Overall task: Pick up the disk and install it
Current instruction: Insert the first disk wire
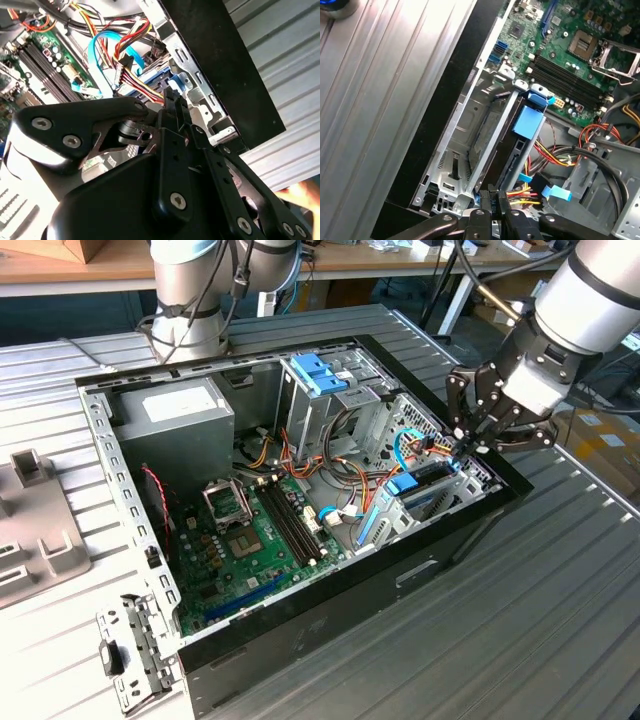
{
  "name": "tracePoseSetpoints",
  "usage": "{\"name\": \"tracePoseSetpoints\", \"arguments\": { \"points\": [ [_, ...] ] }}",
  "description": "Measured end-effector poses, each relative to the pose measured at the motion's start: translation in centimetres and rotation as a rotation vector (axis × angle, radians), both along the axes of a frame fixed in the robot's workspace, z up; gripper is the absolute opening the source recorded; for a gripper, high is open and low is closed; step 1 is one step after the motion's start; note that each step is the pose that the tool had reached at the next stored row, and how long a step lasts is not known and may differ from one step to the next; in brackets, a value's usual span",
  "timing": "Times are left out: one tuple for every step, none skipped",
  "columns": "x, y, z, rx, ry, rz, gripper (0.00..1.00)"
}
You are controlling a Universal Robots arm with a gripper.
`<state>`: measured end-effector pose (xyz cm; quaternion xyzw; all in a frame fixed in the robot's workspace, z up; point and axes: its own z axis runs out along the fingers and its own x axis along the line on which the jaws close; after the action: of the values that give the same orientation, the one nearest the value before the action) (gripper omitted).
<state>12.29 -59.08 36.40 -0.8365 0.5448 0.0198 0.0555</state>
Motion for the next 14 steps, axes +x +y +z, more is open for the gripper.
{"name": "tracePoseSetpoints", "arguments": {
  "points": [
    [0.00, 0.00, -0.02, 0.0000, 0.0000, -0.010, 0.17],
    [0.00, 0.00, -0.04, 0.0000, 0.0000, -0.020, 0.17],
    [0.00, 0.00, -0.07, -0.0001, 0.0000, -0.033, 0.17],
    [0.00, 0.00, -0.09, -0.0001, 0.0000, -0.042, 0.17],
    [0.00, 0.00, -0.12, -0.0001, 0.0000, -0.054, 0.17],
    [0.00, 0.00, -0.14, -0.0002, 0.0000, -0.064, 0.17],
    [0.00, 0.00, -0.19, -0.0001, 0.0000, -0.085, 0.17],
    [0.00, 0.00, -0.23, -0.0001, 0.0000, -0.103, 0.17],
    [0.00, 0.00, -0.26, -0.0001, 0.0000, -0.115, 0.17],
    [0.00, 0.00, -0.28, 0.0000, 0.0000, -0.124, 0.17],
    [0.00, 0.00, -0.31, -0.0001, 0.0000, -0.138, 0.17],
    [0.00, 0.00, -0.36, -0.0001, 0.0000, -0.161, 0.17],
    [0.00, 0.00, -0.39, -0.0001, 0.0000, -0.174, 0.17],
    [0.00, 0.00, -0.41, 0.0000, 0.0000, -0.184, 0.17]
  ]
}}
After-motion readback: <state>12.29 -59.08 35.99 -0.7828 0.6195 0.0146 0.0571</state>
